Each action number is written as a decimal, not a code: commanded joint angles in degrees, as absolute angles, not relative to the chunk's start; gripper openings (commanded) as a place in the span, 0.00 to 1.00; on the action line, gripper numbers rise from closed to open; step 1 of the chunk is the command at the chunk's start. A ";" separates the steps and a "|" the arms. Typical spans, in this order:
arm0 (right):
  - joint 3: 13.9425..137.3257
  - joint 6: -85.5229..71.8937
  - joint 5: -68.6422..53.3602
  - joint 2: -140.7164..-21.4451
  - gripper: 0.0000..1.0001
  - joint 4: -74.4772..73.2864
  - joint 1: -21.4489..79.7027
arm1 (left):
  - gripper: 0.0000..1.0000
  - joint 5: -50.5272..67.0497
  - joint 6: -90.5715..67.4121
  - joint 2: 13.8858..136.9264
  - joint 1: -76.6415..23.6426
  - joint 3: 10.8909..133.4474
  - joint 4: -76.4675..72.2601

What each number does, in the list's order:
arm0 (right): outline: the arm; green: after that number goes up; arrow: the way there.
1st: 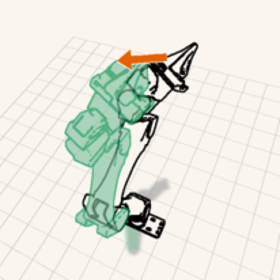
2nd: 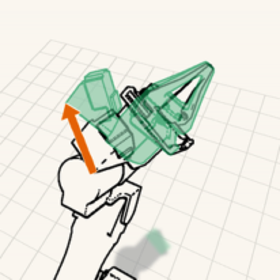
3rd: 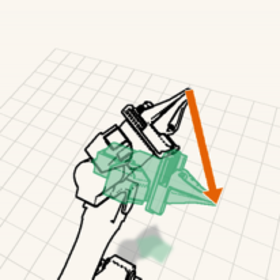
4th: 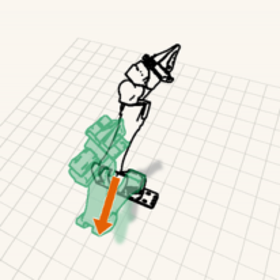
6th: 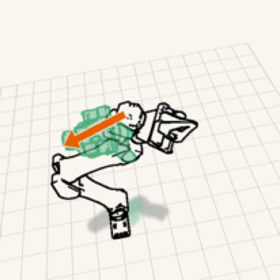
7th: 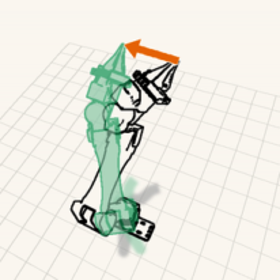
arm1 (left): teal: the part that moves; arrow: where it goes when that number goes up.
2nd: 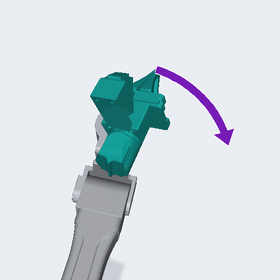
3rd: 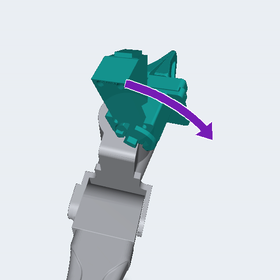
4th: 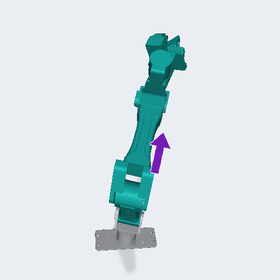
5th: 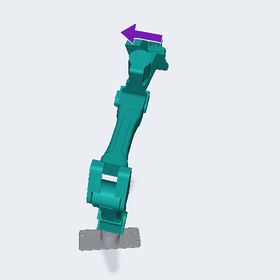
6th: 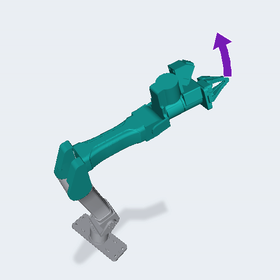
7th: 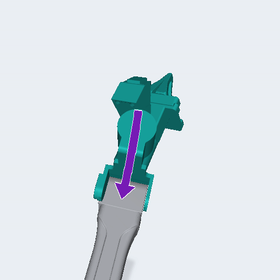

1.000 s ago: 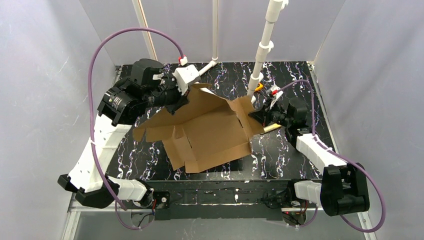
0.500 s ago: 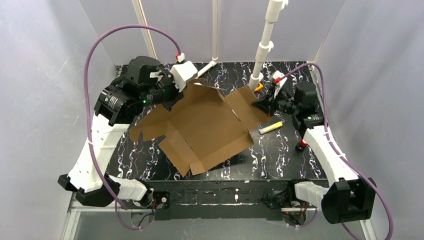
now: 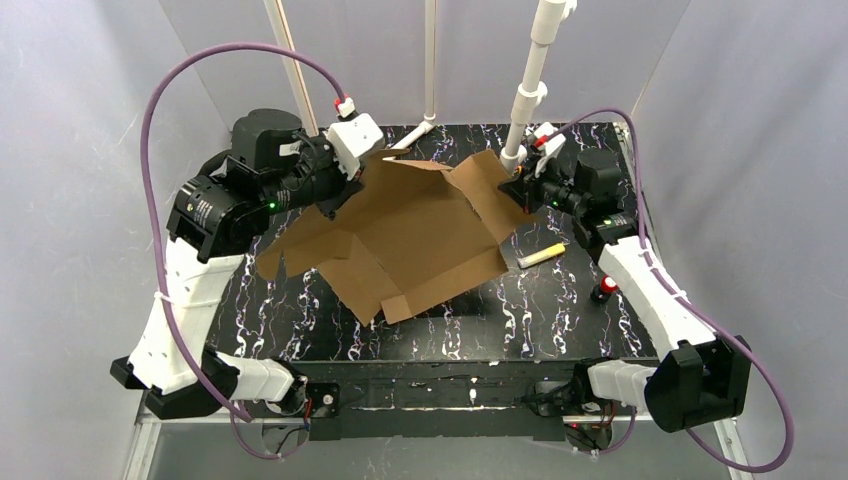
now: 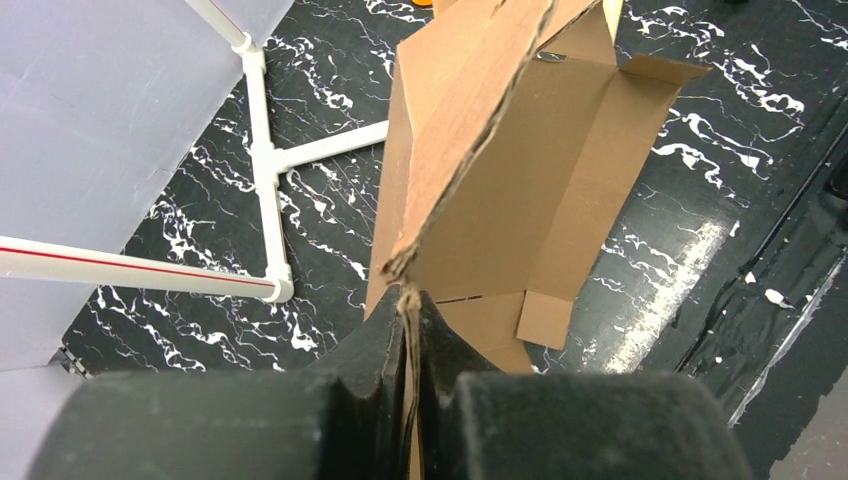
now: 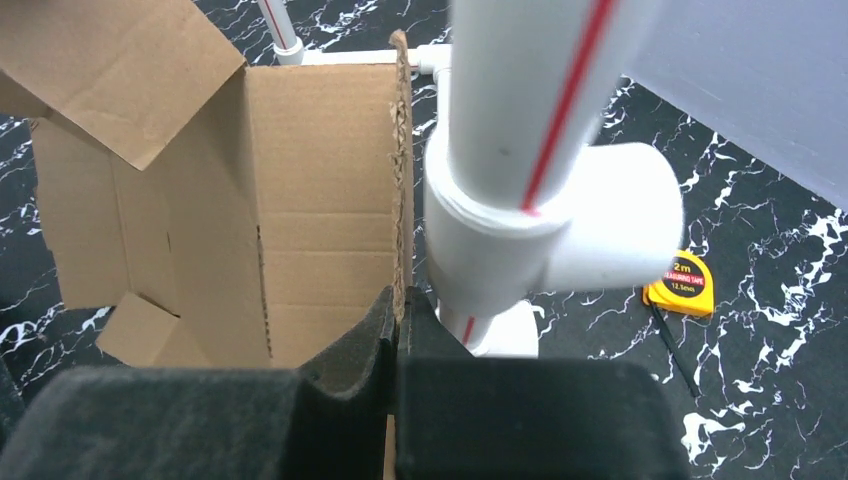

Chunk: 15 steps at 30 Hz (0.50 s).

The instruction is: Fold the paper box

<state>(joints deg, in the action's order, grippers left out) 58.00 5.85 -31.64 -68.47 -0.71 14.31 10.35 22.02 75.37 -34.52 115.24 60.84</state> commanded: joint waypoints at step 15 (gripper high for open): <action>62.75 10.08 -22.86 -68.51 0.01 0.38 22.59 | 0.00 3.42 26.14 71.12 -35.45 114.35 59.59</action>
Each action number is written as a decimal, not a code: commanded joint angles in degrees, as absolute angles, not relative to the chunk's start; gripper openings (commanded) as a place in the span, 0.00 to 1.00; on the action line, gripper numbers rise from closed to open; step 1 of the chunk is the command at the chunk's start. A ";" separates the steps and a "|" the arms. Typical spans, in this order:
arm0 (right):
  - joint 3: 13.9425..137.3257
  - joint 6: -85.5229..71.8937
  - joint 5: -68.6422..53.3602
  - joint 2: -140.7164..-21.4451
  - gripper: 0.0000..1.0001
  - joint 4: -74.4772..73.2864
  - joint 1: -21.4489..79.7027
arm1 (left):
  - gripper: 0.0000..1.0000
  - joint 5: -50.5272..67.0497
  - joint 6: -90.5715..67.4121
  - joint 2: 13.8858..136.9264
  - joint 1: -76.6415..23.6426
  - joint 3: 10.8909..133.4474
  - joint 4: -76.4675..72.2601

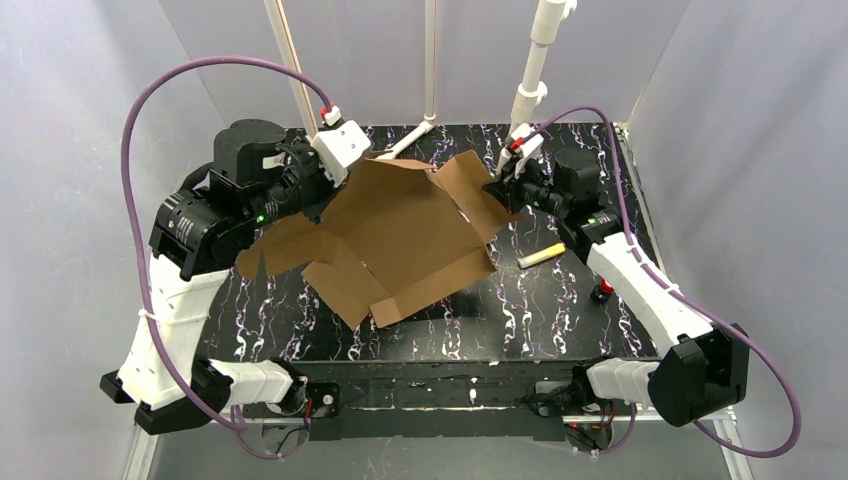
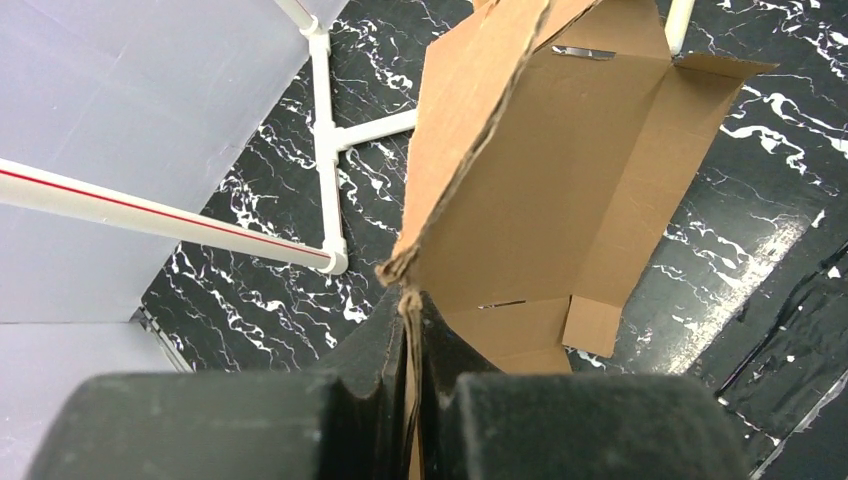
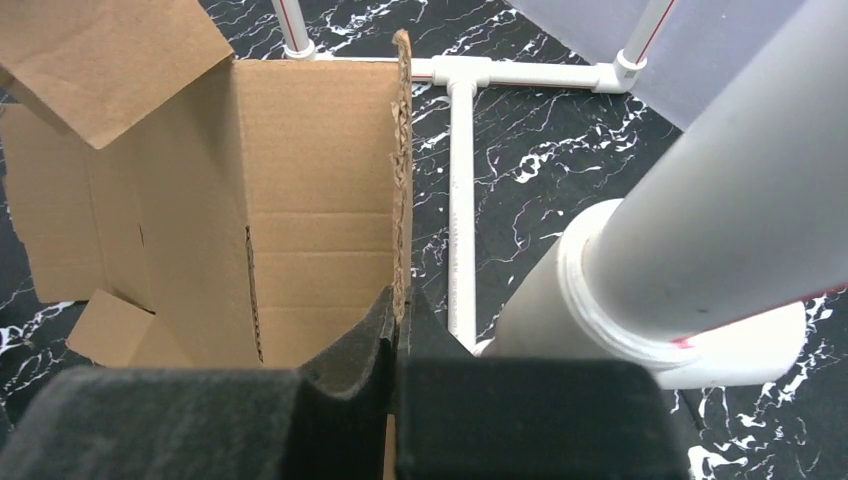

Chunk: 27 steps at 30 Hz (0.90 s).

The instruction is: Fold the paper box

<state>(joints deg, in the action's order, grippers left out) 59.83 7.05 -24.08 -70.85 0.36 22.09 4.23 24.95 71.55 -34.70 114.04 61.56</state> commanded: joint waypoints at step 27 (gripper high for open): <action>49.61 15.33 -23.33 -62.14 0.01 -0.53 20.04 | 0.00 15.35 9.03 72.16 -35.86 102.74 58.31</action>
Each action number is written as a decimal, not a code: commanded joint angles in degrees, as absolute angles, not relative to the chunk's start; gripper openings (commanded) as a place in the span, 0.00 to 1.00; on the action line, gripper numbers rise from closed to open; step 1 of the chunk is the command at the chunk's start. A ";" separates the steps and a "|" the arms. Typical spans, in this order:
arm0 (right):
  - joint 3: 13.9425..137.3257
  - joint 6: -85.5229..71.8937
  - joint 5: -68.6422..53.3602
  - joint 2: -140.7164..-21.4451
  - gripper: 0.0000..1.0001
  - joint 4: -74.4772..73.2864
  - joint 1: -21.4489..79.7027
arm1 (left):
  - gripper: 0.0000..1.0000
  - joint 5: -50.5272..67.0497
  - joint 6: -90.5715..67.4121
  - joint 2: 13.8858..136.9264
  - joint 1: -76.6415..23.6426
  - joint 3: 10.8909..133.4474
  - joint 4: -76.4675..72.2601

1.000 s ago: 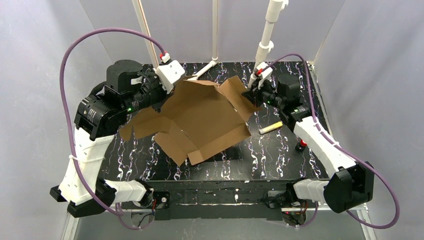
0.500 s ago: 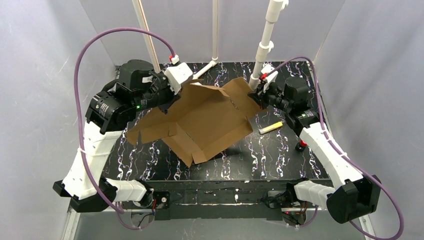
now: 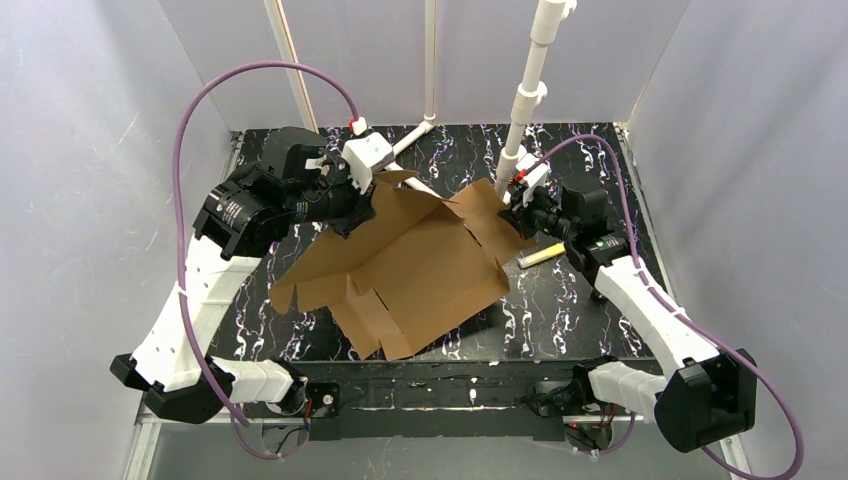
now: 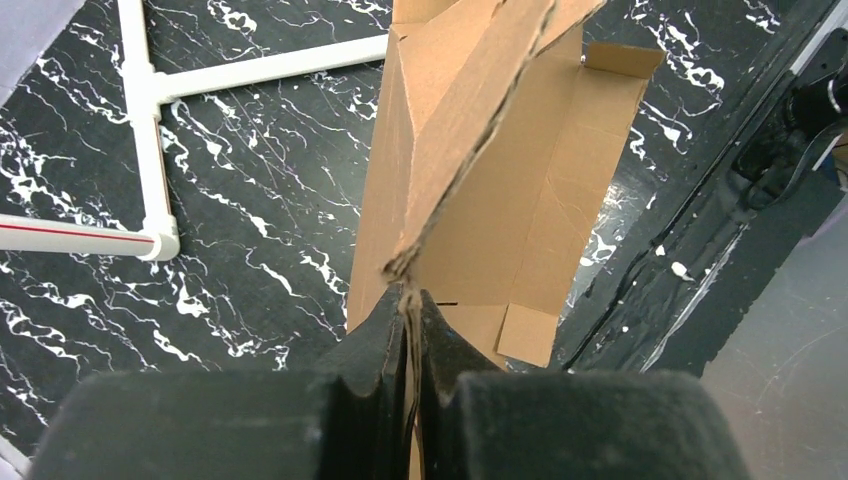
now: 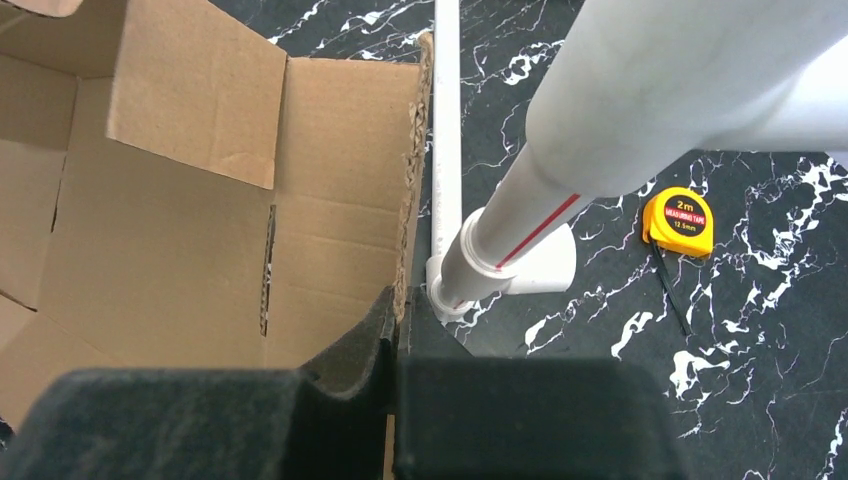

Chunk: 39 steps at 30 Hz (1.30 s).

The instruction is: Fold the paper box

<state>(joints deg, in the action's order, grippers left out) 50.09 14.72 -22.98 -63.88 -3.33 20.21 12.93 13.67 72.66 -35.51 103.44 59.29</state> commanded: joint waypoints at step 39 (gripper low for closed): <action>48.37 7.11 -42.53 -66.60 0.69 -5.40 10.56 | 0.00 12.12 20.30 72.88 -35.86 101.81 54.04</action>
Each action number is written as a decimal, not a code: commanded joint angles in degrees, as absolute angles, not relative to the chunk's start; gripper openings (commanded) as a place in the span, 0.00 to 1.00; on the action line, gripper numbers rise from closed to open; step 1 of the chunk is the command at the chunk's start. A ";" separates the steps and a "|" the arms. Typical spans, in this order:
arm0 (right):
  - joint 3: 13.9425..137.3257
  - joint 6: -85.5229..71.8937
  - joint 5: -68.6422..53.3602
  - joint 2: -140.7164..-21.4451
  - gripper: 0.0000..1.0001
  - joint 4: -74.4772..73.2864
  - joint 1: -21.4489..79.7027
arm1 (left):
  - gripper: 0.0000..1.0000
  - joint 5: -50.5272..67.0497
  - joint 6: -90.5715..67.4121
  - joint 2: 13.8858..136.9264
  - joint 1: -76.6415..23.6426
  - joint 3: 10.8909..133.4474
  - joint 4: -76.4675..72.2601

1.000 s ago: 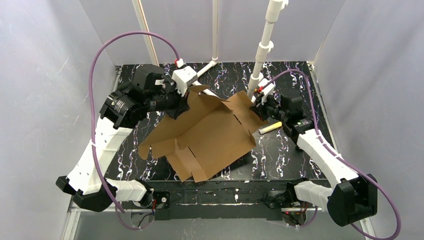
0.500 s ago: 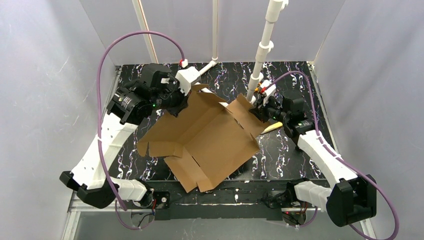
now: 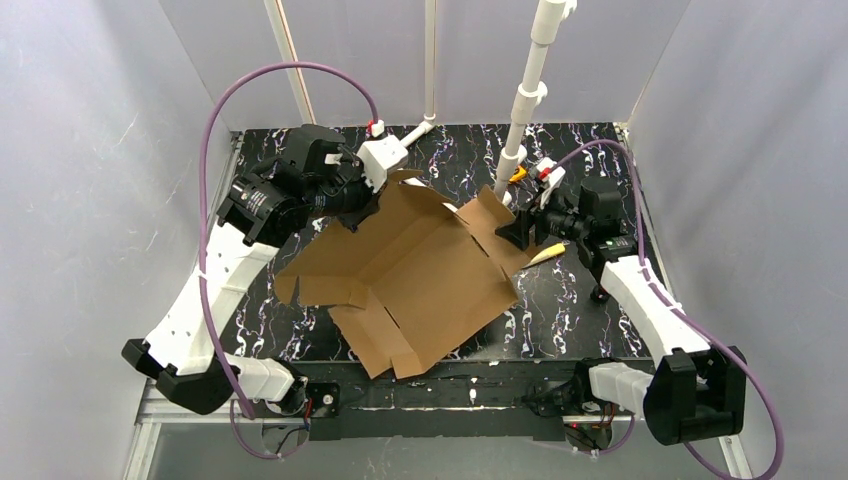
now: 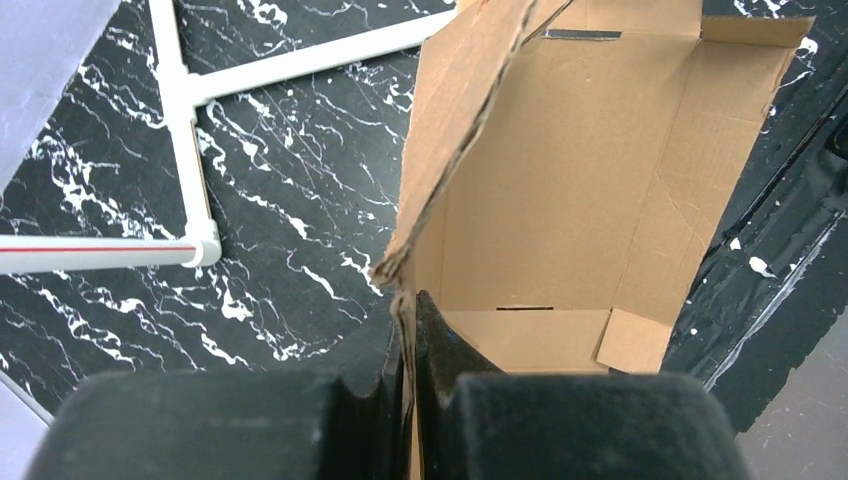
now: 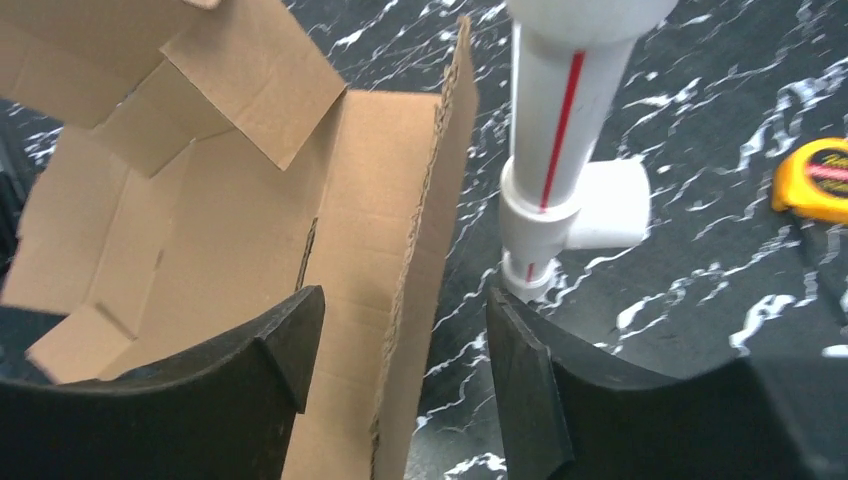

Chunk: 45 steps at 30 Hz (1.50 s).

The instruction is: Fold the paper box

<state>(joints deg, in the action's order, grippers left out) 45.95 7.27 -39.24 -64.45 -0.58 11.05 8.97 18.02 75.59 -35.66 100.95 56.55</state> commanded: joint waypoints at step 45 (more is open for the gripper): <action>46.01 -5.99 -63.21 -64.19 0.01 3.79 -0.98 | 0.00 14.70 28.09 67.43 -35.86 100.29 51.03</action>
